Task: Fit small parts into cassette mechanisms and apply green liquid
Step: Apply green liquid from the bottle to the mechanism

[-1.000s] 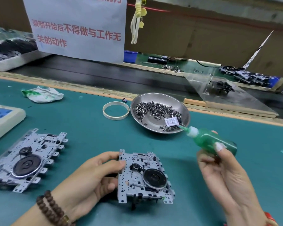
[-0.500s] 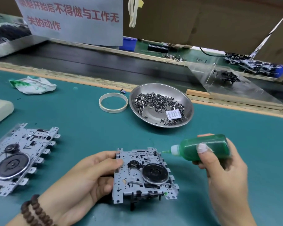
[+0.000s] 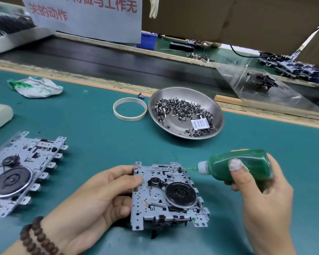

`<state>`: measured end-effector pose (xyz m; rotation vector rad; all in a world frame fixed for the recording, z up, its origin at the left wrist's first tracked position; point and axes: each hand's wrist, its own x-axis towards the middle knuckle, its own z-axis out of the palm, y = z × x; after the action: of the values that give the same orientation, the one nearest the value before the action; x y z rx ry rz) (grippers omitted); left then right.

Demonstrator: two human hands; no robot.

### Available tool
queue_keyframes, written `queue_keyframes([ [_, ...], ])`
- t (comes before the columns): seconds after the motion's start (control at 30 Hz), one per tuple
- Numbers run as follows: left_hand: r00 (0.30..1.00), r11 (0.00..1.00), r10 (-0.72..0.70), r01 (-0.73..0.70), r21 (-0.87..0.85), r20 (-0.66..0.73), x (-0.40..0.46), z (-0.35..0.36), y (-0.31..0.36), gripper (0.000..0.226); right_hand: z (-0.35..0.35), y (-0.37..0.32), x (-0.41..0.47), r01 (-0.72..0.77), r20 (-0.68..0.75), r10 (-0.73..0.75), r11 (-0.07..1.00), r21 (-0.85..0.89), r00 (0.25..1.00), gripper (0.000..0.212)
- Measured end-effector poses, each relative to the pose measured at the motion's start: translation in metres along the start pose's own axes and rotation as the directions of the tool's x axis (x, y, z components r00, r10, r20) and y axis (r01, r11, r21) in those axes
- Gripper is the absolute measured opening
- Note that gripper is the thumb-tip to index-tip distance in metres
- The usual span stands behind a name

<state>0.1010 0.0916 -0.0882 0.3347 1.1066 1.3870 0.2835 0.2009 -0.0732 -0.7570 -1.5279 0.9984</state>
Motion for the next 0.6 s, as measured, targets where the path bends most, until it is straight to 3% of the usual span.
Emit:
queue_keyframes([
  [0.6,1.000,1.000,0.011,-0.011,-0.002,-0.008,0.0003,0.0009,-0.0021,0.028,-0.0002,-0.0033,-0.0028,0.040,0.020,-0.040,0.999,-0.010,0.999,0.021],
])
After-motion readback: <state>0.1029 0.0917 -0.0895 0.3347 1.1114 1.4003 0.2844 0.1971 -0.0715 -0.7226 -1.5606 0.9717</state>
